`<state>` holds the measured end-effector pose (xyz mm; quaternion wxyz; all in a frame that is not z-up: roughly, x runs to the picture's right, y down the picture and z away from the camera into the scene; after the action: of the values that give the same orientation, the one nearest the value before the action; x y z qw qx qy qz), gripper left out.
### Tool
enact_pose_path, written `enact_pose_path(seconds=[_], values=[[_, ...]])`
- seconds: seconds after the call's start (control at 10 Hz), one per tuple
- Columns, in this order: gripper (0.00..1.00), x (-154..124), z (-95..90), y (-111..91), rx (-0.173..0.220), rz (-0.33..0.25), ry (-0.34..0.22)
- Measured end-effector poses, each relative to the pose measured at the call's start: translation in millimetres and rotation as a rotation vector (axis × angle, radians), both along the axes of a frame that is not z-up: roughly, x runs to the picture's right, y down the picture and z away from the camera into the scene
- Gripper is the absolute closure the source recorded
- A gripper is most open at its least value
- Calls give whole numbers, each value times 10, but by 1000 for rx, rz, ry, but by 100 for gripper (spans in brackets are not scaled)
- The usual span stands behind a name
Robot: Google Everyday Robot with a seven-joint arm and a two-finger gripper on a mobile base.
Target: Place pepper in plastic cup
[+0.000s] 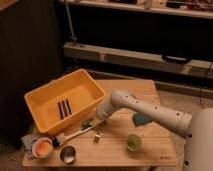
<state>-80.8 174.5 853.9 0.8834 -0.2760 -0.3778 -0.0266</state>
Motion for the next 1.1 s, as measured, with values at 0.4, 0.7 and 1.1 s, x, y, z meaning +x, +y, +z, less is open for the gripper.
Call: enact_pose_path(seconds=[0.4, 0.7, 1.1], values=[[100, -87, 88, -22, -43, -12, -18], [100, -76, 85, -18, -45, -16, -17], [100, -69, 85, -15, -46, -16, -17]])
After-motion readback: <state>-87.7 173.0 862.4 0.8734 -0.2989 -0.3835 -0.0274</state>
